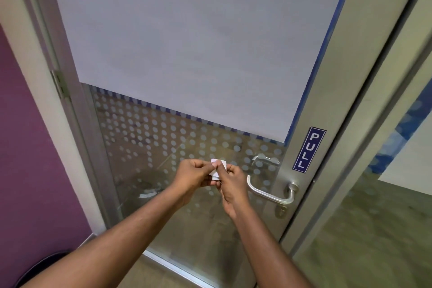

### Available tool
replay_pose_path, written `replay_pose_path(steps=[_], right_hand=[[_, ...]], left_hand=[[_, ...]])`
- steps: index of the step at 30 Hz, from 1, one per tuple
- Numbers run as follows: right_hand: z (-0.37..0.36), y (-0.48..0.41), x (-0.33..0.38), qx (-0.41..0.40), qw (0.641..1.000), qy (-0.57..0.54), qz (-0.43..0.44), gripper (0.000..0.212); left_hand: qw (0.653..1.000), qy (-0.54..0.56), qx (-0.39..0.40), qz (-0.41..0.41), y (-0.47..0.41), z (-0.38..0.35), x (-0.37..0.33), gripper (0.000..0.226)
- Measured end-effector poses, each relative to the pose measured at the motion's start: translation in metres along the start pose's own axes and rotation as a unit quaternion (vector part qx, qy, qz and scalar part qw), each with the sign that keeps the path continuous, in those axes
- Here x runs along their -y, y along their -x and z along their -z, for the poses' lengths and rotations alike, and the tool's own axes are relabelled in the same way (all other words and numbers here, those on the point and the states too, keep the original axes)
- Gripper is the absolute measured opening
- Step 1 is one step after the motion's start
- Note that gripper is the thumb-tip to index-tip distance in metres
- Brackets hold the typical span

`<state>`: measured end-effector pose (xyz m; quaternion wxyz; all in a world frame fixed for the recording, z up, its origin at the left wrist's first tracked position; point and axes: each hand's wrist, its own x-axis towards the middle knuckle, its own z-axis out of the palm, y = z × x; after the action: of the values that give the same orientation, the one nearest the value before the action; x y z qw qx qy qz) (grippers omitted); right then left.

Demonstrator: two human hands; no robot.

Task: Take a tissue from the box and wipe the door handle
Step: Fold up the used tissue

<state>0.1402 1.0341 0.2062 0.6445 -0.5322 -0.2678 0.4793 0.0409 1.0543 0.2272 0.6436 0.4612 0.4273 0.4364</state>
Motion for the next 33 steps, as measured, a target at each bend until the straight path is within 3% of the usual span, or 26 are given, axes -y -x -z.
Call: replay_pose_path(steps=[2,8,16,23,27,33], right_hand=[[-0.002,0.0,0.001,0.021,1.0,-0.013,-0.013,0.032],[-0.007,-0.002,0.001,0.089,0.991,-0.039,-0.091,0.008],[-0.052,-0.012,-0.023,0.085,0.993,0.049,-0.067,0.022],[-0.097,-0.015,-0.049,0.161,0.976,0.103,-0.103,0.017],[-0.135,-0.018,-0.073,0.199,0.951,0.214,-0.105,0.02],[-0.216,-0.011,-0.164,0.307,0.875,0.343,-0.152,0.015]], left_hand=[[1.0,0.004,-0.014,-0.002,0.002,0.005,-0.001,0.012],[0.997,-0.009,-0.081,-0.013,0.0,0.028,-0.002,0.019],[0.992,-0.037,-0.119,-0.017,-0.004,0.075,-0.003,0.013],[0.986,-0.006,-0.165,0.022,-0.01,0.142,0.0,0.018],[0.983,-0.021,-0.174,0.047,-0.013,0.195,0.011,0.013],[0.966,-0.047,-0.224,0.121,0.002,0.311,0.063,0.021]])
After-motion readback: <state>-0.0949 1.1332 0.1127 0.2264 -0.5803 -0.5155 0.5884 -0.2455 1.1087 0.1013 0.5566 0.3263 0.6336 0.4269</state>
